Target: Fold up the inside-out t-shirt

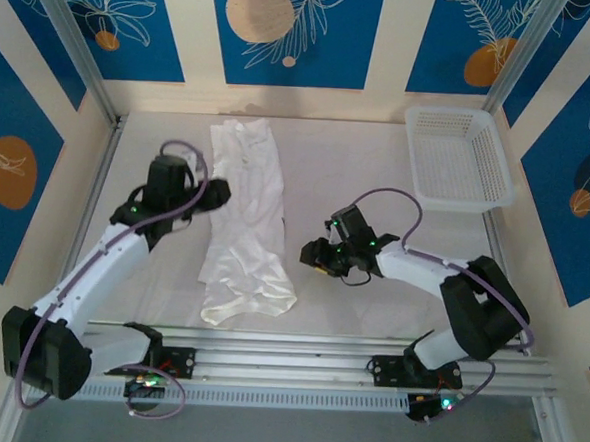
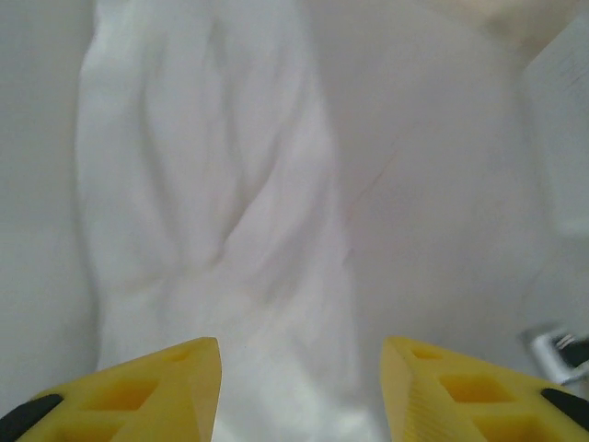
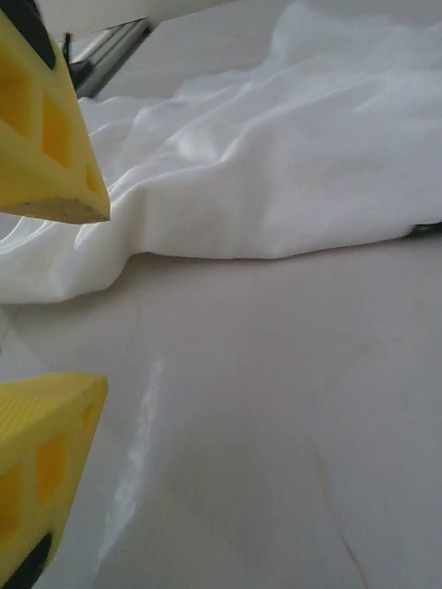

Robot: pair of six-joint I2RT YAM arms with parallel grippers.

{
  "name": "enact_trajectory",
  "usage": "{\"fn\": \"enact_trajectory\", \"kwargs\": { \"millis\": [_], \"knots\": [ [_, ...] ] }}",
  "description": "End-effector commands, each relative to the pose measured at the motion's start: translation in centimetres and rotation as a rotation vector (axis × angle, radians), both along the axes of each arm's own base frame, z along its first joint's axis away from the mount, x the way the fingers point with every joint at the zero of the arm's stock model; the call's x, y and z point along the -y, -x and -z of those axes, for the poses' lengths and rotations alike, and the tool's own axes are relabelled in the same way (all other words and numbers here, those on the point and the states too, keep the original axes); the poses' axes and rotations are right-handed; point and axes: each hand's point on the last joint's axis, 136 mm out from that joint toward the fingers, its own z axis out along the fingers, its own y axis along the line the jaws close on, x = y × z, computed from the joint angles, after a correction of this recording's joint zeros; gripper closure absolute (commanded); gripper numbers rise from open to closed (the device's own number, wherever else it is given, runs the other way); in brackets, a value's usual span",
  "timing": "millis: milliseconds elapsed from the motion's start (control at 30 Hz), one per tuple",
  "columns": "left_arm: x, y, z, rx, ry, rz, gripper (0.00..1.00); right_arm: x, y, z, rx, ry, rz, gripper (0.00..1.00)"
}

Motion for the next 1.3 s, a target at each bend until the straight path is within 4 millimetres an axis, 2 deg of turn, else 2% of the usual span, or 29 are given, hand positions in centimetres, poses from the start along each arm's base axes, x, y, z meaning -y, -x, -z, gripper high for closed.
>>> {"fn": "enact_trajectory", "kwargs": {
  "millis": [0, 100, 167, 233, 400, 467, 533, 567, 633, 700, 833, 900, 1033, 1133, 1267],
  "knots": [
    [-1.0, 4.1, 4.6, -0.154, -0.032, 0.018, 0.5, -2.8, 0.9, 0.0, -0.012, -0.094, -0.126, 0.51],
    [-1.8, 5.8, 6.6, -0.212, -0.044, -0.009, 0.49, -4.6, 1.3, 1.0, -0.048, -0.097, -0.163, 0.5],
    [-2.6, 6.3, 7.2, -0.222, -0.058, -0.042, 0.48, -5.8, 1.8, 1.2, -0.059, -0.096, -0.187, 0.5],
    [-3.2, 6.5, 7.4, -0.218, -0.067, -0.074, 0.41, -6.8, 2.1, 1.5, -0.07, -0.097, -0.197, 0.5],
    [-3.2, 6.6, 7.9, -0.244, -0.023, -0.097, 0.37, -7.4, 2.4, 1.8, -0.092, -0.113, -0.181, 0.54],
    [-3.1, 6.7, 8.4, -0.265, 0.005, -0.109, 0.34, -7.5, 2.4, 1.7, -0.094, -0.115, -0.186, 0.64],
    [-3.0, 7.0, 9.0, -0.308, 0.044, -0.126, 0.31, -7.1, 2.5, 1.2, -0.094, -0.112, -0.176, 0.88],
    [-2.8, 7.3, 9.4, -0.334, 0.066, -0.129, 0.31, -6.8, 2.6, 0.7, -0.089, -0.112, -0.168, 0.94],
    [-2.2, 8.0, 10.2, -0.395, 0.119, -0.129, 0.31, -5.9, 2.4, -0.7, -0.056, -0.123, -0.137, 1.0],
    [-1.3, 8.7, 11.0, -0.45, 0.177, -0.113, 0.34, -4.7, 2.2, -1.5, -0.032, -0.129, -0.098, 1.0],
    [0.3, 9.7, 12.4, -0.516, 0.254, -0.062, 0.42, -2.8, 1.8, -1.2, -0.059, -0.154, -0.046, 1.0],
    [0.6, 9.9, 12.7, -0.529, 0.257, -0.045, 0.44, -2.7, 1.8, -0.9, -0.069, -0.159, -0.049, 1.0],
    [2.6, 9.4, 12.0, -0.53, 0.331, 0.03, 0.45, -3.2, 1.7, -0.6, -0.089, -0.169, -0.053, 1.0],
    [2.8, 9.9, 12.6, -0.553, 0.287, 0.032, 0.46, -3.2, 1.6, -0.5, -0.092, -0.168, -0.042, 1.0],
    [2.6, 10.3, 14.0, -0.59, 0.269, 0.008, 0.58, -3.0, 1.6, -0.3, -0.096, -0.161, -0.034, 1.0]
  ]
}}
